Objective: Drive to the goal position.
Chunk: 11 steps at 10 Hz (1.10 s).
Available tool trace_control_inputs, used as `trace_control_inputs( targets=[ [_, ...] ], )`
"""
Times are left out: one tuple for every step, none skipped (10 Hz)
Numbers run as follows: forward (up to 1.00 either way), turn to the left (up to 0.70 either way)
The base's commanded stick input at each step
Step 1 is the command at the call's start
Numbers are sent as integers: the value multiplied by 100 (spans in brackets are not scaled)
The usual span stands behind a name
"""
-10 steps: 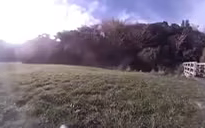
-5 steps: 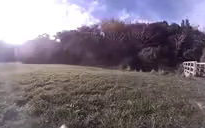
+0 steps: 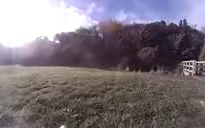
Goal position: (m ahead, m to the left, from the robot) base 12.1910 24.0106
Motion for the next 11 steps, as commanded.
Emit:
trace_control_inputs(
  targets=[
    [70, 14],
    [70, 14],
    [70, 14],
    [70, 14],
    [70, 14],
    [70, 14],
    [70, 14],
    [70, 14],
    [70, 14],
    [70, 14],
    [70, 14]
  ],
)
